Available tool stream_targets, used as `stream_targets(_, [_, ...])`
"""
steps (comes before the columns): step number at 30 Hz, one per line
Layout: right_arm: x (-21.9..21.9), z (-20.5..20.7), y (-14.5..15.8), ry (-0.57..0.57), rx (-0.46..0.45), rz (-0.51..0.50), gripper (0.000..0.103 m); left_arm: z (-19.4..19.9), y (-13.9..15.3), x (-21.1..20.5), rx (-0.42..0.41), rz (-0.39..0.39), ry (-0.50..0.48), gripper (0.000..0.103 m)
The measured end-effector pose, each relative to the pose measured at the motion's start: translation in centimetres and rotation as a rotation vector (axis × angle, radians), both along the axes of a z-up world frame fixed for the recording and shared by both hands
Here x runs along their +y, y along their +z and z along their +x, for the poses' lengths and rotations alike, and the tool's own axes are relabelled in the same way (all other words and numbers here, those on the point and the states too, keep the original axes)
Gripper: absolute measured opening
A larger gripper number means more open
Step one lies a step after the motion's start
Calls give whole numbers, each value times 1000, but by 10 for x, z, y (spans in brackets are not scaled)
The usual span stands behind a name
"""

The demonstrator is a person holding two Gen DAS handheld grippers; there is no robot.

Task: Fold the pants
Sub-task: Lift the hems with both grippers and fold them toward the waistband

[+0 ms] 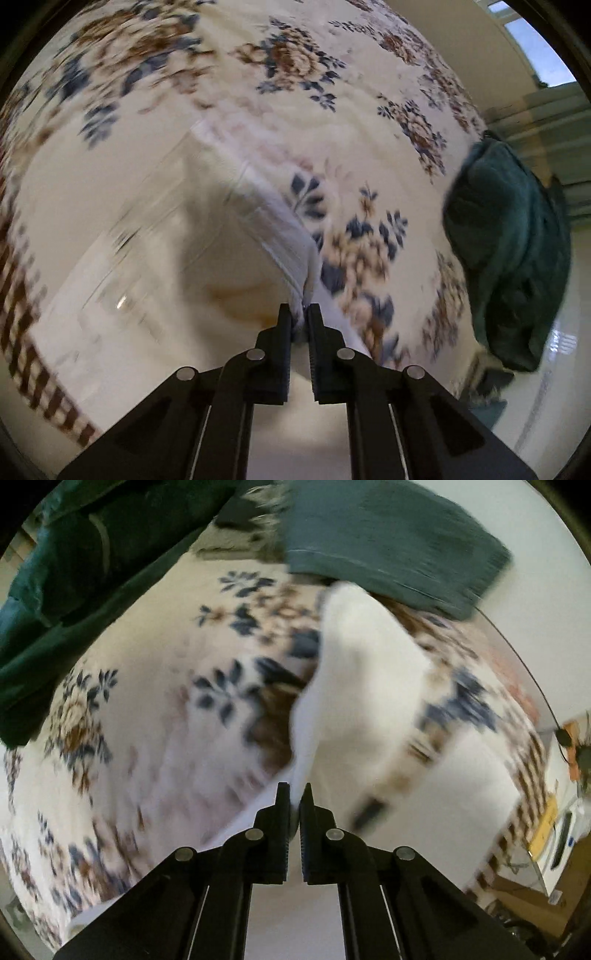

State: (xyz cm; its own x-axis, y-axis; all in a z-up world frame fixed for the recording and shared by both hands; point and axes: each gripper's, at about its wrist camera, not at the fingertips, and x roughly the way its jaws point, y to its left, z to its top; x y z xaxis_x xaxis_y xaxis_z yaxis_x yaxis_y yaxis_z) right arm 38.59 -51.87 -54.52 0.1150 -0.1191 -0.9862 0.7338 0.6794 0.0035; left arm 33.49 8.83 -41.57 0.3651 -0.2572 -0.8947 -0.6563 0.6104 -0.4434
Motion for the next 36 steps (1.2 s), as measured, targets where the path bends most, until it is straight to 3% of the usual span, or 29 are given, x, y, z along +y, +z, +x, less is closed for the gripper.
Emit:
stream_targets(6, [-10, -123, 33, 20, 18, -23, 5, -97, -11, 3, 31, -46, 10, 6])
stream_targets(9, [-13, -168, 22, 49, 19, -37, 5, -138, -34, 7, 84, -81, 1, 6])
stream_targets(13, [-6, -193, -12, 159, 45, -68, 5, -170, -73, 7, 149, -104, -8, 7])
stream_targets(16, [-8, -202, -44, 150, 108, 26, 30, -185, -93, 9, 175, -108, -4, 12])
stream_targets(18, [-11, -218, -46, 81, 80, 94, 53, -200, -93, 15, 168, -134, 32, 13])
stream_targets(19, [-11, -223, -44, 50, 49, 131, 55, -207, -90, 18, 156, -146, 52, 14])
stream_targets(24, [9, -249, -51, -49, -38, 350, 56, -226, -80, 43, 116, -118, 156, 53])
stream_targets(28, [39, -253, -72, -68, -52, 452, 56, -219, -99, 66, 135, -148, 251, 54])
stream_targets(29, [48, -253, -77, -66, -52, 460, 56, -216, -107, 71, 136, -172, 289, 54])
stream_targets(31, [60, -251, -85, -62, -36, 447, 35, -212, -118, 76, 133, -208, 335, 54])
stream_targets(32, [67, -252, -88, -57, -36, 443, 11, -212, -124, 80, 132, -226, 374, 51])
stream_targets(33, [72, -250, -89, -46, -13, 412, 5, -212, -125, 84, 113, -226, 406, 32])
stream_targets(35, [76, -246, -83, -34, -18, 367, 0, -206, -117, 88, 95, -182, 398, 16])
stream_targets(36, [80, -246, -80, -15, -17, 346, 0, -203, -108, 89, 64, -156, 383, 14])
